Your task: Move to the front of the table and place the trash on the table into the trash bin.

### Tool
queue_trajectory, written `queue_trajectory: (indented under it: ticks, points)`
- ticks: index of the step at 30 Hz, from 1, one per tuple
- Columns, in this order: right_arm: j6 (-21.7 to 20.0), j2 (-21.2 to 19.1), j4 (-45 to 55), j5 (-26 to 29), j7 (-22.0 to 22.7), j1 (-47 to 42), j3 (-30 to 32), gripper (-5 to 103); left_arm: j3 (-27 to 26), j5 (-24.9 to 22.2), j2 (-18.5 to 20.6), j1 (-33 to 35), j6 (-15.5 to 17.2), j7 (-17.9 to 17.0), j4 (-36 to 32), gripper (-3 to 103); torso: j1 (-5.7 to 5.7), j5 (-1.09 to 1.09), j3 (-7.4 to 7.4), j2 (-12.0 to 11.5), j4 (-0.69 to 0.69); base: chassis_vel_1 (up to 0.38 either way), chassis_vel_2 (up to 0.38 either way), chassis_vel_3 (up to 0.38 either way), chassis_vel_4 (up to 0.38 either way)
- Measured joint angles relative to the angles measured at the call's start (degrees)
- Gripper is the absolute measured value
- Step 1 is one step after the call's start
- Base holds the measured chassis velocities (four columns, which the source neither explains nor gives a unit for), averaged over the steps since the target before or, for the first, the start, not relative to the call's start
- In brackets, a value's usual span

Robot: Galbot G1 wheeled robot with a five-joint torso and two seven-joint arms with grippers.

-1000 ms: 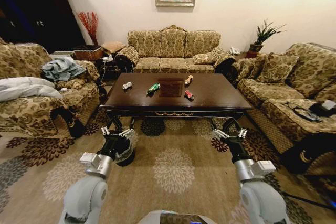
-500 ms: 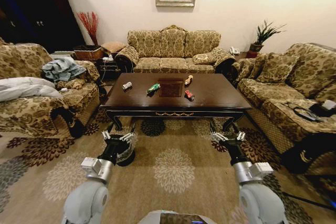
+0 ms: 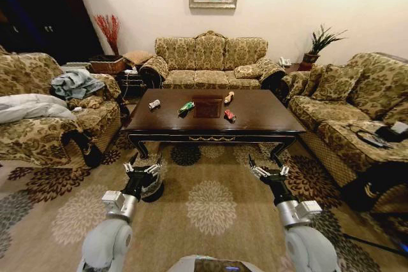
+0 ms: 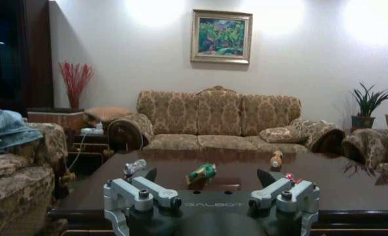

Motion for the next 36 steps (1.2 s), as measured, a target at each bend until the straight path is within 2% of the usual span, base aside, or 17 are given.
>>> queue_trajectory:
  ticks: [6, 11, 15, 20, 23, 26, 36]
  points:
    - [0.27, 0.20, -0.47, 0.02, -0.13, 0.11, -0.01, 100, 0.17, -0.11, 0.15, -0.28, -0.02, 0.00, 0.38, 102, -0.01, 0.00, 0.00, 0.00, 0.00, -0.120, 0.111, 0.116, -0.110]
    - [0.77, 0.50, -1.03, -0.24, -0.29, 0.16, -0.06, 100, 0.31, -0.12, 0.17, -0.30, -0.03, 0.05, 0.50, 99, 0.01, 0.00, 0.01, 0.00, 0.00, -0.191, 0.217, 0.192, -0.221]
    - [2.98, 0.69, -1.74, -0.48, 0.05, 0.20, -0.34, 100, 0.26, -0.11, 0.14, -0.29, -0.06, 0.07, 0.55, 99, 0.04, 0.01, 0.02, -0.01, 0.01, -0.228, 0.222, 0.248, -0.233]
    - [3.80, 0.80, -1.86, -0.52, -0.48, -0.15, -0.39, 100, 0.24, -0.11, -0.05, -0.28, -0.07, 0.09, 0.57, 99, 0.09, 0.01, 0.03, -0.03, -0.01, -0.146, 0.105, 0.112, -0.141]
    - [4.01, 0.95, -1.90, -0.58, -1.17, -0.25, -0.40, 100, 0.27, -0.07, -0.25, -0.24, -0.08, 0.11, 0.59, 97, 0.07, 0.00, 0.03, -0.03, 0.01, -0.013, 0.022, 0.021, -0.013]
    - [4.20, 1.08, -1.94, -0.58, -1.23, -0.30, -0.43, 100, 0.32, -0.03, -0.35, -0.11, -0.12, 0.13, 0.65, 102, -0.05, 0.00, -0.02, 0.01, 0.00, 0.000, 0.000, 0.000, 0.000]
    - [4.34, 1.09, -2.11, -0.76, -1.45, -0.67, -0.25, 100, 0.30, -0.04, -0.35, -0.10, -0.14, 0.16, 0.70, 99, 0.01, 0.01, 0.01, 0.00, 0.00, 0.058, 0.036, -0.063, -0.028]
